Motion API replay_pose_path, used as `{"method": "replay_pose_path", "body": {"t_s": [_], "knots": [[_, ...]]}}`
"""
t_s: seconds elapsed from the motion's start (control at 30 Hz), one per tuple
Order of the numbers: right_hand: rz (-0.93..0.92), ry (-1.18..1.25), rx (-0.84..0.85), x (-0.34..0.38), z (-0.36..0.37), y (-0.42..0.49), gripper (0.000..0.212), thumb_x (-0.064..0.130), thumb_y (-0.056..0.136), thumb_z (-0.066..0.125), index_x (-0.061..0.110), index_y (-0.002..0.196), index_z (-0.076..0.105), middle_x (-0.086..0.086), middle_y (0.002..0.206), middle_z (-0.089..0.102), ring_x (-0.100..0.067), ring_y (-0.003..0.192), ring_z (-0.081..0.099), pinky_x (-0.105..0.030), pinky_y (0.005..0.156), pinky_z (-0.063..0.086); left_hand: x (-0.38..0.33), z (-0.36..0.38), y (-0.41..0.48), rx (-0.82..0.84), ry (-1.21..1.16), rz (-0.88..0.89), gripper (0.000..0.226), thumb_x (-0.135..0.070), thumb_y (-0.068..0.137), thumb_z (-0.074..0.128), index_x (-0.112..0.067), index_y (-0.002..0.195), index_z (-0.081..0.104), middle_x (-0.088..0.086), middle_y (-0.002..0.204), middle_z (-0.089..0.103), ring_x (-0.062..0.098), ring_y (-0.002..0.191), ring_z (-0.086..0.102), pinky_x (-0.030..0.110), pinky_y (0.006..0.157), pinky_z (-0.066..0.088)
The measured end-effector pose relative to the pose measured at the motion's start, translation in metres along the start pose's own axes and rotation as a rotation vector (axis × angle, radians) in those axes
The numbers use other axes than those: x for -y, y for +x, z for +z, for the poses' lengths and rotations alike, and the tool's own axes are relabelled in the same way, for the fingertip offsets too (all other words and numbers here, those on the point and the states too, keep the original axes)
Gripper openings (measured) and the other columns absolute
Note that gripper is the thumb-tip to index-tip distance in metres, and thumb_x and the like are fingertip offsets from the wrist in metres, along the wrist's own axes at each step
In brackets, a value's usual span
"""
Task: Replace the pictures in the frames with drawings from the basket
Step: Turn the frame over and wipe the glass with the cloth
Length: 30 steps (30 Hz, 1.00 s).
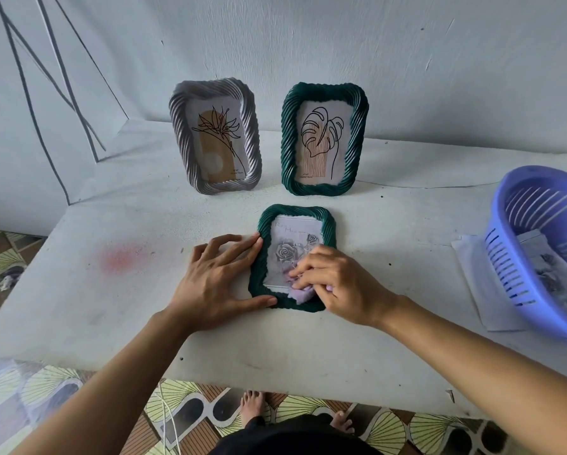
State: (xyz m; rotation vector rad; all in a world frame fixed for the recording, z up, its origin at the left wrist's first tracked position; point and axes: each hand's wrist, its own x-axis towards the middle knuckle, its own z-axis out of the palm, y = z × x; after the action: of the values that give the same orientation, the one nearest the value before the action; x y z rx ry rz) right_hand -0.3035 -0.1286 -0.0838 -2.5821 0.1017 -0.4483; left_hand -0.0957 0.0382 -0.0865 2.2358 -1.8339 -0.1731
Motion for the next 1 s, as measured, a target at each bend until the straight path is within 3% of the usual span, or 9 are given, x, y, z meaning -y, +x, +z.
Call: {"method": "replay_pose_path", "body": {"t_s": [0.13,0.27,0.47,0.67,0.8,1.0], "knots": [[-0.005,-0.04,-0.024,-0.018,-0.007,0.001,0.028,-0.011,0.083,0.057,0.007,0.086,0.078,-0.004,0.102,0.073,-0.024,0.095,0.062,-0.035,0.086,0.051,0.0,-0.001,0.0,0.015,-0.01,-0.003,0.098,-0.09,0.079,0.043,-0.035,0.158,0.023,-0.024,0.161,0.022,0.006,0.146,0.02,0.034,0.116,0.018],[0.104,-0.178,-0.069,-0.041,-0.013,0.014,0.033,-0.01,0.083,0.059,0.006,0.105,0.077,-0.007,0.113,0.072,-0.027,0.105,0.062,-0.039,0.088,0.053,0.001,0.0,0.0,0.015,-0.014,-0.002,0.098,-0.09,0.079,0.042,-0.036,0.158,0.021,-0.026,0.161,0.021,0.006,0.146,0.02,0.034,0.117,0.018],[0.222,-0.311,-0.122,-0.019,0.006,0.042,0.05,0.008,0.085,0.032,-0.001,0.108,0.074,-0.017,0.117,0.071,-0.034,0.105,0.065,-0.046,0.091,0.056,0.0,0.001,0.0,0.0,-0.013,0.0,0.098,-0.089,0.079,0.044,-0.035,0.158,0.023,-0.024,0.161,0.023,0.006,0.146,0.021,0.034,0.116,0.019],[0.152,-0.21,-0.013,-0.006,0.01,0.039,0.043,-0.003,0.087,0.048,0.004,0.124,0.068,-0.012,0.132,0.064,-0.028,0.121,0.057,-0.042,0.106,0.046,0.001,0.001,0.0,-0.007,-0.004,0.005,0.098,-0.089,0.079,0.045,-0.034,0.158,0.024,-0.022,0.16,0.027,0.008,0.145,0.024,0.033,0.115,0.019],[0.001,-0.057,0.075,0.0,0.002,0.015,0.046,0.006,0.089,0.035,0.009,0.114,0.074,-0.006,0.123,0.069,-0.021,0.116,0.058,-0.032,0.106,0.044,0.001,0.001,0.0,-0.011,-0.013,0.003,0.098,-0.089,0.078,0.046,-0.034,0.157,0.027,-0.022,0.16,0.028,0.008,0.144,0.026,0.032,0.113,0.021],[-0.037,-0.039,0.019,-0.013,-0.01,-0.013,0.034,-0.013,0.083,0.053,0.008,0.095,0.077,-0.004,0.107,0.071,-0.021,0.107,0.061,-0.036,0.093,0.049,0.0,0.0,0.0,-0.003,-0.02,-0.003,0.097,-0.089,0.078,0.046,-0.035,0.157,0.026,-0.024,0.16,0.026,0.006,0.144,0.023,0.032,0.114,0.019]]}}
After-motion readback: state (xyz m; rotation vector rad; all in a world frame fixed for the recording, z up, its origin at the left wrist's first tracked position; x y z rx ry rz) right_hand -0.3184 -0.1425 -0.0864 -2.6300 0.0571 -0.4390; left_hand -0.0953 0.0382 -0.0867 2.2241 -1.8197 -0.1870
